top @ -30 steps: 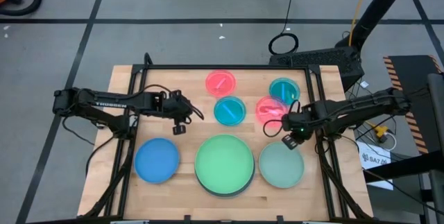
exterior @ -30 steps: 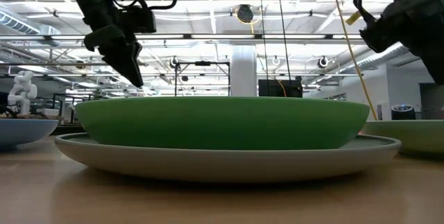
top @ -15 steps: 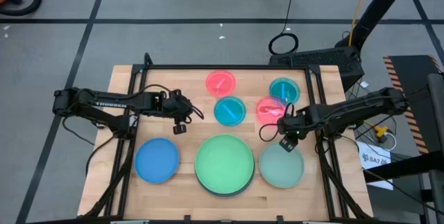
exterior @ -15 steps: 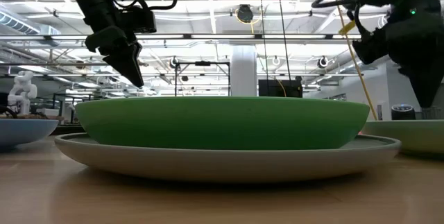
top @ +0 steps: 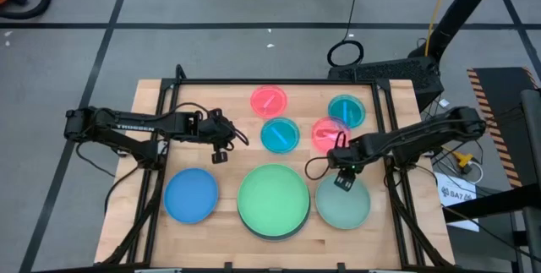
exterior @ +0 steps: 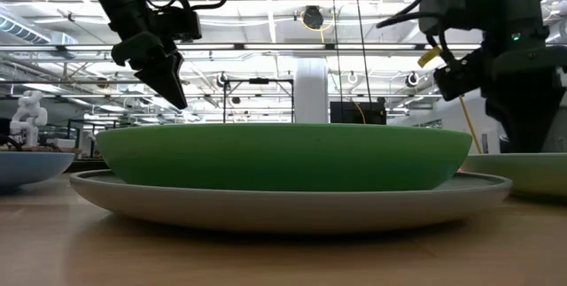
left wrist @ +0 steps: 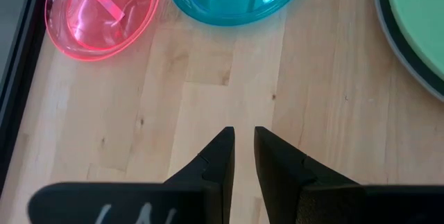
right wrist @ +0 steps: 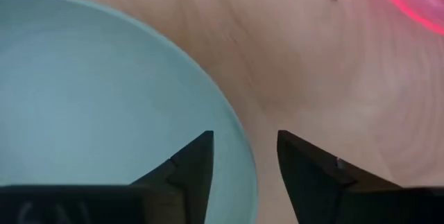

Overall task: Stack plastic plates
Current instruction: Stack the light blue plate on top of the light green plate

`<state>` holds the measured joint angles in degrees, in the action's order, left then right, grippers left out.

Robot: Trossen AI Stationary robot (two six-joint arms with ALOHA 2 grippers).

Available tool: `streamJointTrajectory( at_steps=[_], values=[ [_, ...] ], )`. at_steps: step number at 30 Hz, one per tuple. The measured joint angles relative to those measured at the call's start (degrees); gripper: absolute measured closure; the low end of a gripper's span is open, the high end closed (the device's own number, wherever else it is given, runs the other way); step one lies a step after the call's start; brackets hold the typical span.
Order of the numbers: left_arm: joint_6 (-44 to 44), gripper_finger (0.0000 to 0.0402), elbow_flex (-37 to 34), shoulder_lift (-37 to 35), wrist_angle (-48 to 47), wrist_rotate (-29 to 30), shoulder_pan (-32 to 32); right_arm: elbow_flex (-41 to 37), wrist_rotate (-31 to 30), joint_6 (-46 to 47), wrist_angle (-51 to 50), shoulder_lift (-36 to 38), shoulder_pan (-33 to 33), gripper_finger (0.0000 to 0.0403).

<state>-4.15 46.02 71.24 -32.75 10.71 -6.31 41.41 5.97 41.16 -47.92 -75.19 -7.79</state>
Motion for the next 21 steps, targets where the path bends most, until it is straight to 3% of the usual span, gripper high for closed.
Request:
streamJointTrajectory(
  at_steps=[9, 21],
  values=[
    [-0.1, 0.0337, 0.0, 0.0, 0.0, 0.0, 0.0, 0.0, 0.1, -2.9, 4.7, -5.1, 0.0, 0.0291],
    [-0.2, 0.0337, 0.0, 0.0, 0.1, 0.0, 0.0, 0.1, 1.9, -7.0, 5.3, -4.3, -0.2, 0.0396]
  ],
)
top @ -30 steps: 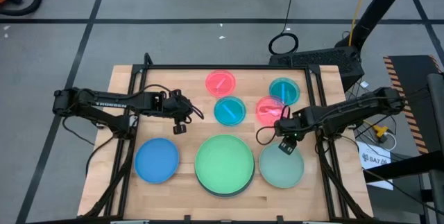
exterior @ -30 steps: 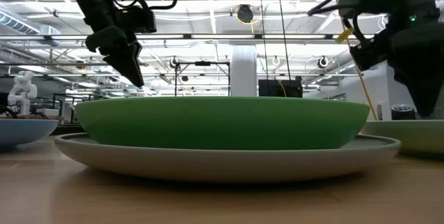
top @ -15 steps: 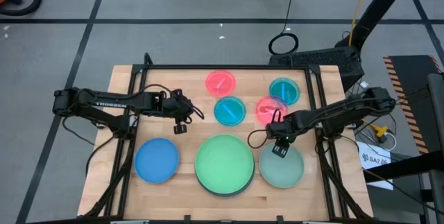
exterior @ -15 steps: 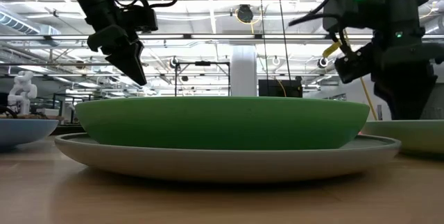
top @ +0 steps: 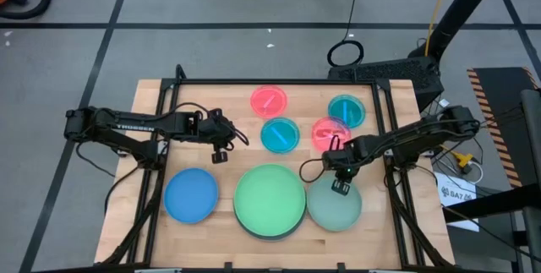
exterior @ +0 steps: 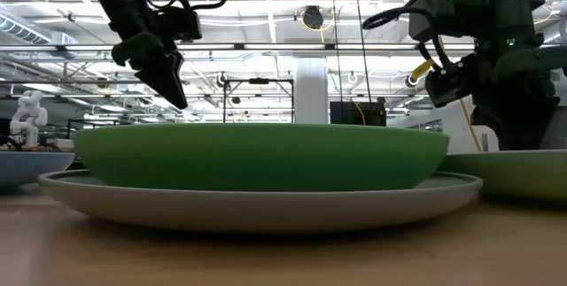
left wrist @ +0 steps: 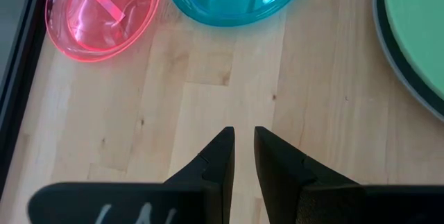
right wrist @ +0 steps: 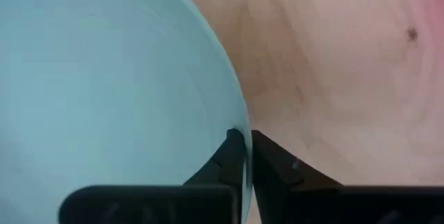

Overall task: Stack plastic plates
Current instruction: Stack the light blue plate on top of the light green plate

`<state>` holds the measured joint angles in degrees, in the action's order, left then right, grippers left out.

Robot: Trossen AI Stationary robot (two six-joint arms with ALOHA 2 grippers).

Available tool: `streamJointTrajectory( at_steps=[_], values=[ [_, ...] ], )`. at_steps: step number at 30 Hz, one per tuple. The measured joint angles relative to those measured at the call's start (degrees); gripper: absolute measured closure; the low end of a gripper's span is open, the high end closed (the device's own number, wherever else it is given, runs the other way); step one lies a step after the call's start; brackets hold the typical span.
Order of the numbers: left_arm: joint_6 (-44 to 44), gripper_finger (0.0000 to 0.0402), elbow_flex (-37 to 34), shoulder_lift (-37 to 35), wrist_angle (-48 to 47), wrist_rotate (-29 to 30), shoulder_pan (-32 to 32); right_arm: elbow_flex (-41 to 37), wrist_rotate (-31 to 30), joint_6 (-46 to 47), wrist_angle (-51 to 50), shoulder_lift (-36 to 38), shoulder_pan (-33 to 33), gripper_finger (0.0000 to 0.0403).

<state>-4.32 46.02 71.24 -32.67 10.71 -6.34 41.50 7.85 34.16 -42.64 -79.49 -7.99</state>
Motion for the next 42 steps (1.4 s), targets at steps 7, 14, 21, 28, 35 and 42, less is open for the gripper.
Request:
streamJointTrajectory(
  at_steps=[7, 14, 21, 28, 35, 42],
  values=[
    [0.0, 0.0337, 0.0, 0.0, 0.2, 0.0, 0.0, 0.0, 0.0, 0.2, -8.2, 6.2, 0.1, 0.0400],
    [-0.1, 0.0337, 0.0, 0.0, 0.4, 0.1, 0.0, 0.2, 4.3, 6.9, -11.5, 16.0, 0.1, 0.0401],
    [-3.4, 0.0337, 0.0, 0.0, 2.0, 4.2, -0.1, 1.1, 2.7, 12.7, 6.7, 20.5, 0.1, 0.0401],
    [-6.5, 0.0337, 0.0, 0.0, 2.5, 8.9, -0.1, 1.1, -2.3, 13.1, 28.0, 14.0, 0.1, 0.0402],
    [-7.6, 0.0337, 0.0, 0.0, -0.2, 12.6, -0.1, 2.9, -3.7, 12.8, 35.6, 3.6, 0.4, 0.0402],
    [-7.8, 0.0337, 0.1, -0.1, -1.5, 13.9, -0.1, 14.4, -2.1, 9.3, 27.5, -6.8, 2.9, 0.0401]
  ],
)
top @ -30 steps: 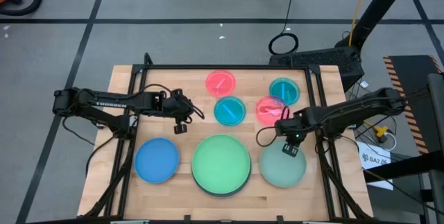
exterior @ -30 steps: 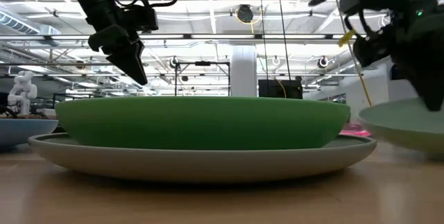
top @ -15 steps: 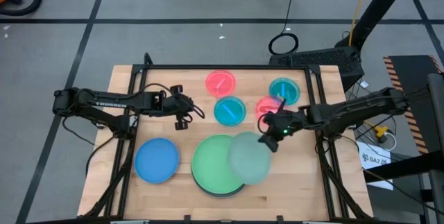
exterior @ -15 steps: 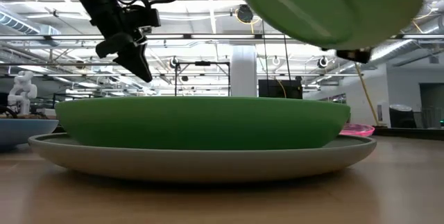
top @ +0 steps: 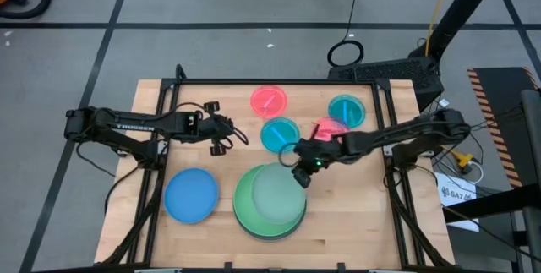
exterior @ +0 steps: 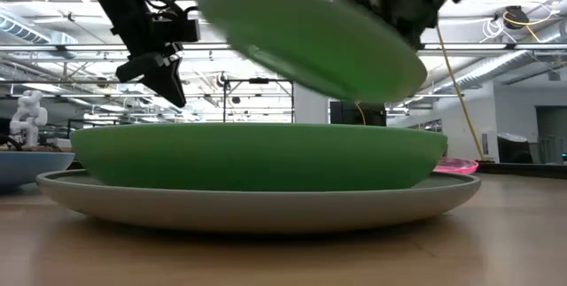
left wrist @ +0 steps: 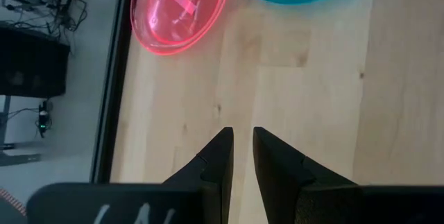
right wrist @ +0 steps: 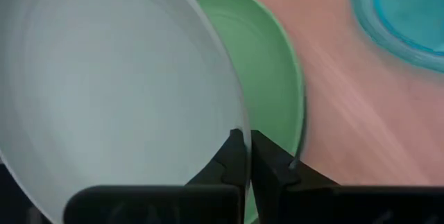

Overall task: Stack plastic plates
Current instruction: Stack the light blue plate on top of the light green plate

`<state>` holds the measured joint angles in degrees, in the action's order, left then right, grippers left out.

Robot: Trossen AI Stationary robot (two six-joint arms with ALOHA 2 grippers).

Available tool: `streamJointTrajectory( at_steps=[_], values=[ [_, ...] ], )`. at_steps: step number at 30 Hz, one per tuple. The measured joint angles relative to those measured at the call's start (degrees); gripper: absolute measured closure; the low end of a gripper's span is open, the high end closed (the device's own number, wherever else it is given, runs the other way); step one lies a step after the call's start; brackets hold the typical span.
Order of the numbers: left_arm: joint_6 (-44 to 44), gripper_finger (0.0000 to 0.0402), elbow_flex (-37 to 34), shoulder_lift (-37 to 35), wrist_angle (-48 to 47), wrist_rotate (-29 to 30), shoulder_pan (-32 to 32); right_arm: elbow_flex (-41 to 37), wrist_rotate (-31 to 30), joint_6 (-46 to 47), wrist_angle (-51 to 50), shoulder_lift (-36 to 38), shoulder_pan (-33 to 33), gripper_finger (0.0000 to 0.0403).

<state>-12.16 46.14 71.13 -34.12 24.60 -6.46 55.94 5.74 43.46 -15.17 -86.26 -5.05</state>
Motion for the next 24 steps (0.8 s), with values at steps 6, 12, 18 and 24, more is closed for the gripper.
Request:
streamJointTrajectory(
  at_steps=[6, 12, 18, 24],
  values=[
    [2.5, 0.0337, 2.0, 0.0, -4.0, 0.1, 0.0, 9.1, 0.5, -2.8, -12.0, -6.5, 1.6, 0.0400],
    [3.7, 0.0337, 2.7, 0.0, -4.9, 0.1, 0.1, 13.3, 3.3, -4.5, -12.6, -11.1, 2.3, 0.0399],
    [3.8, 0.0337, 2.7, 0.0, -5.2, 0.1, 0.1, 15.8, 3.3, -5.9, -12.5, -15.7, 1.6, 0.0398],
    [3.9, 0.0337, 2.7, 0.0, -5.2, 0.1, 0.1, 16.0, 3.3, -6.2, -12.5, -17.8, 1.6, 0.0394]
  ],
)
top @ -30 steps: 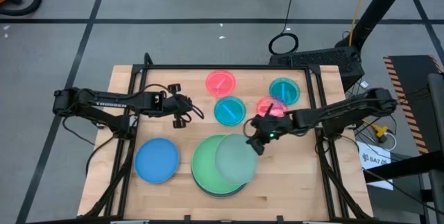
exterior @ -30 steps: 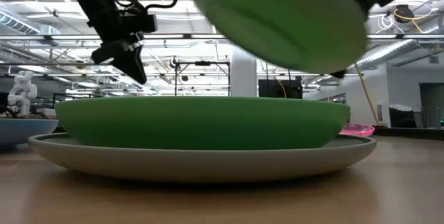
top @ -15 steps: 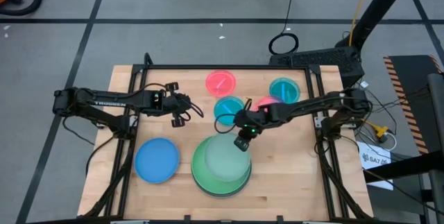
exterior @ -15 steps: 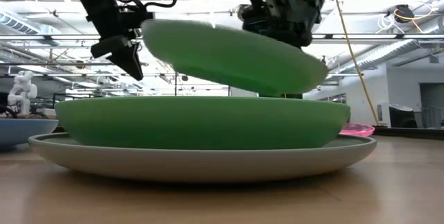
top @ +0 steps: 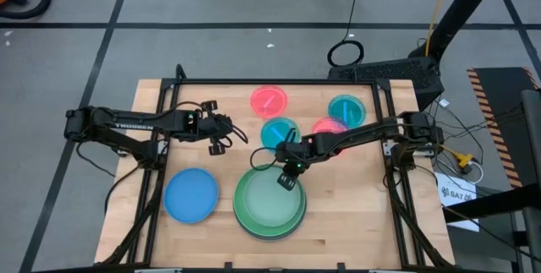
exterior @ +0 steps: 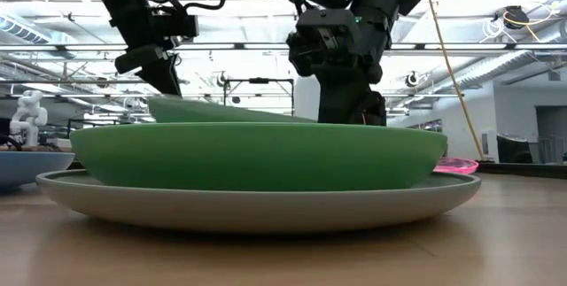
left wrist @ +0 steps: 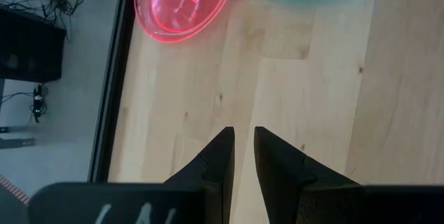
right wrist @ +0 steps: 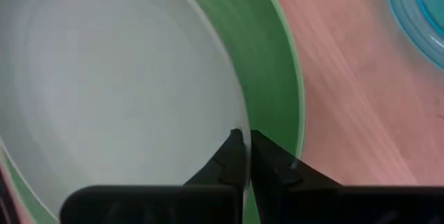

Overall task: Stack plastic plates
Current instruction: Stack the light blue plate on top of the light green plate, then stack the blue plate on top of the light blue plate

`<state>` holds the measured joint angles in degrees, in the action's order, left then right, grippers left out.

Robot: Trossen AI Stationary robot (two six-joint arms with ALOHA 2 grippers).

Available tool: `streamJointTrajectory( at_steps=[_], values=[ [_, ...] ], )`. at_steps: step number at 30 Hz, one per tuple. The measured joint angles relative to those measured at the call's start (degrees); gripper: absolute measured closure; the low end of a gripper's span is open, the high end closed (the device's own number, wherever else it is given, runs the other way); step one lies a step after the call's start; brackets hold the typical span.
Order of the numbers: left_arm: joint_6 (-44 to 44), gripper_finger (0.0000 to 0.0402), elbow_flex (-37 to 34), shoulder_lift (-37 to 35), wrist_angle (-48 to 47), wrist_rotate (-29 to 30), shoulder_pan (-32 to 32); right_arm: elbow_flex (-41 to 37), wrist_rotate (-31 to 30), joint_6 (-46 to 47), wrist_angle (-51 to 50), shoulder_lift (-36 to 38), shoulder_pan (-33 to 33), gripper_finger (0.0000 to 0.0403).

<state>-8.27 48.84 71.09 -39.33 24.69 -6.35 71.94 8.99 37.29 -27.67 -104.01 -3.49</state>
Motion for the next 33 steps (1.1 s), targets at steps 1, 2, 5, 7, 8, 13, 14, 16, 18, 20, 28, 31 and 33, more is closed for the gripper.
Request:
streamJointTrajectory(
  at_steps=[1, 2, 5, 7, 8, 13, 14, 16, 18, 20, 28, 31, 33],
  values=[
    [0.0, 0.0337, 0.0, 0.0, 0.0, 0.0, 0.0, 0.0, 0.0, -0.2, -0.1, 0.0, 0.0, 0.0392],
    [0.0, 0.0337, 0.0, 0.0, 0.0, 0.0, 0.0, 0.0, -0.1, -0.5, -0.1, 0.0, 0.0, 0.0390],
    [0.0, 0.0337, 0.0, 0.0, 0.0, 0.0, 0.0, 0.0, -0.1, -0.5, 0.6, 0.0, 0.0, 0.0382],
    [0.0, 0.0337, 0.0, 0.0, 0.0, 0.0, 0.0, 0.0, -0.2, -0.5, 1.0, 0.0, 0.0, 0.0376],
    [0.0, 0.0337, 0.0, 0.0, 0.0, 0.0, 0.0, 0.0, -0.2, -0.5, 1.3, 0.0, 0.0, 0.0373],
    [0.4, 0.0337, 0.0, 0.0, 0.0, 0.0, 0.0, 0.0, -0.8, -1.3, 2.5, 0.0, 0.0, 0.0348],
    [0.5, 0.0337, 0.0, 0.0, 0.0, 0.0, 0.0, 0.0, -1.5, -1.8, 2.7, 0.0, 0.0, 0.0341],
    [0.5, 0.0337, 0.0, 0.0, 0.0, 0.0, 0.0, 0.0, -2.3, -2.6, 2.6, 0.0, 0.0, 0.0328],
    [1.1, 0.0337, 0.0, 0.0, 0.0, 0.0, 0.0, 0.0, -2.9, -3.6, 2.6, 0.0, 0.0, 0.0316],
    [1.9, 0.0337, 0.0, 0.0, 0.0, 0.0, 0.0, 0.0, -3.0, -5.2, 2.6, 0.0, 0.1, 0.0305],
    [12.3, 0.0337, 0.0, 0.0, -5.4, -1.6, 0.1, 0.0, -3.5, -15.5, -1.1, 2.0, -0.4, 0.0294],
    [18.3, 0.0337, 0.0, 0.0, -7.8, -2.5, 0.5, 0.0, -6.1, -19.2, -2.8, 2.8, -1.4, 0.0294],
    [21.6, 0.0337, 0.0, 0.0, -8.8, -2.8, 1.2, 0.0, -8.6, -21.9, -4.4, 3.5, -2.1, 0.0294]
  ],
)
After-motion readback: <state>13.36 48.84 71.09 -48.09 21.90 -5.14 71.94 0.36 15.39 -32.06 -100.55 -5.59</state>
